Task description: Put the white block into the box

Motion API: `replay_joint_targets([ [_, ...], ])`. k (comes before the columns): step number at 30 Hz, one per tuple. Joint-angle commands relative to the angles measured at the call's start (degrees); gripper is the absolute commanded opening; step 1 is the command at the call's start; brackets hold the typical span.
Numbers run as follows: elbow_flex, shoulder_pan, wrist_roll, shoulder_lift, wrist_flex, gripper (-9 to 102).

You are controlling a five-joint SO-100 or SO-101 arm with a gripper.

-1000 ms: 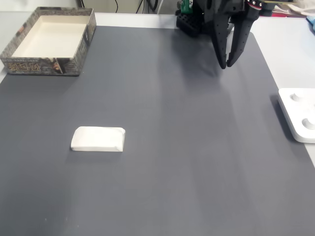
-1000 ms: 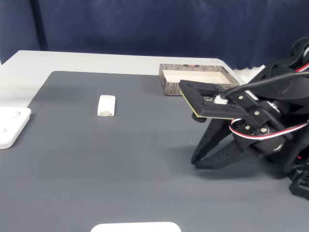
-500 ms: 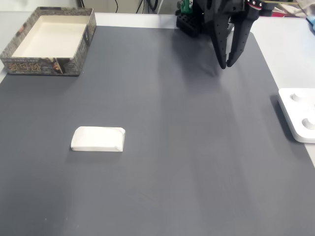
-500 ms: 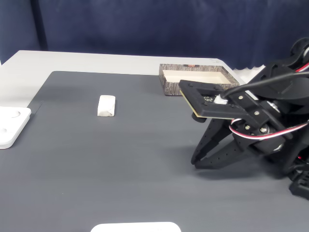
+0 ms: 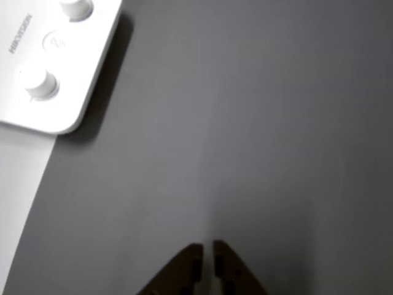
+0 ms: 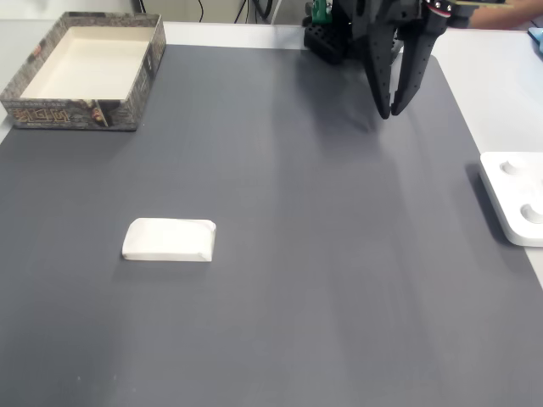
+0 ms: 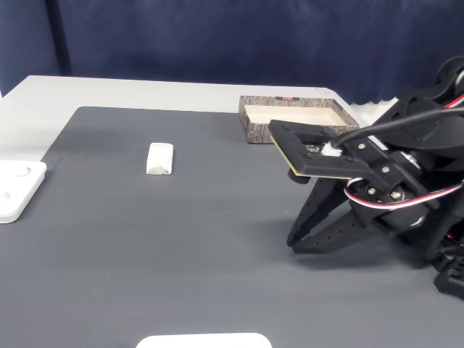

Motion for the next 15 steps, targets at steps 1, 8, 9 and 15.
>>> replay_joint_targets([
  [1, 1.14, -0.53, -0.26, 1.93, 0.18, -1],
  [8, 1.14, -0.53, -0.26, 1.93, 0.18, -1],
  [9, 1.14, -0.53, -0.26, 1.93, 0.18, -1],
  [15, 1.14, -0.09, -1.14, 1.93, 0.18, -1],
])
